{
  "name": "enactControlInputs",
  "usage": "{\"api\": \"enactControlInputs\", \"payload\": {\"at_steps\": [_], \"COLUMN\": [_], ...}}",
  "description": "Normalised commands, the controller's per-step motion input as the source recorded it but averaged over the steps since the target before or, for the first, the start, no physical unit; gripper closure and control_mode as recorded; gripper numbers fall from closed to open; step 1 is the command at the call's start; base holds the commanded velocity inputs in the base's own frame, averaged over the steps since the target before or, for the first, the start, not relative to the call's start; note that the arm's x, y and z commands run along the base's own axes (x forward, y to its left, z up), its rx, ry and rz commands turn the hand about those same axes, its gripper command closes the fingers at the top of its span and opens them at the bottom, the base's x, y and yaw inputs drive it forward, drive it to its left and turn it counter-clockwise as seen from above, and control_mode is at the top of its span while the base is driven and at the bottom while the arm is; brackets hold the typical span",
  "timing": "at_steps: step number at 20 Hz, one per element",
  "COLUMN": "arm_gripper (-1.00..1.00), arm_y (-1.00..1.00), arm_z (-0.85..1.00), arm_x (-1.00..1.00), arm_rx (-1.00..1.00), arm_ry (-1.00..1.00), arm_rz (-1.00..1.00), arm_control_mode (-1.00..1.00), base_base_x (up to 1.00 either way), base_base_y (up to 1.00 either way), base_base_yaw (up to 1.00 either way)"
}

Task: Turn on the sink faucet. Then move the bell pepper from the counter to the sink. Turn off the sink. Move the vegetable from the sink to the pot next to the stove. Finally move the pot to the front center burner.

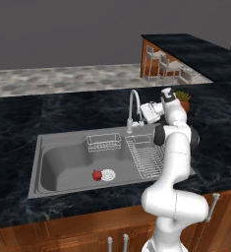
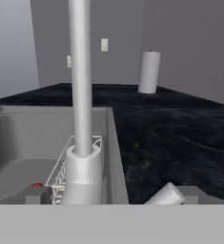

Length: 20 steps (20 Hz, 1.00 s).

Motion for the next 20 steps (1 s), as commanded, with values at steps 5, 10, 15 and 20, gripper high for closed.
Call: {"api": "enactControlInputs", "payload": {"at_steps": [5,10,15,20], "arm_gripper": [-1.00,-1.00,-1.00,-1.00], "arm_y": [-0.02,0.00,0.00,0.00], "arm_z": [0.29,0.32,0.23,0.36], "arm_x": [0.00,-0.25,-0.65,-0.78], "arm_rx": [0.00,0.00,0.00,0.00], "arm_ry": [-0.04,-0.09,-0.15,-0.19], "arm_rz": [0.00,0.00,0.00,0.00], "arm_control_mode": [-1.00,-1.00,-1.00,-1.00], "base_base_x": [0.00,0.00,0.00,0.00], "base_base_y": [0.00,0.00,0.00,0.00], "base_base_yaw": [0.00,0.00,0.00,0.00]}}
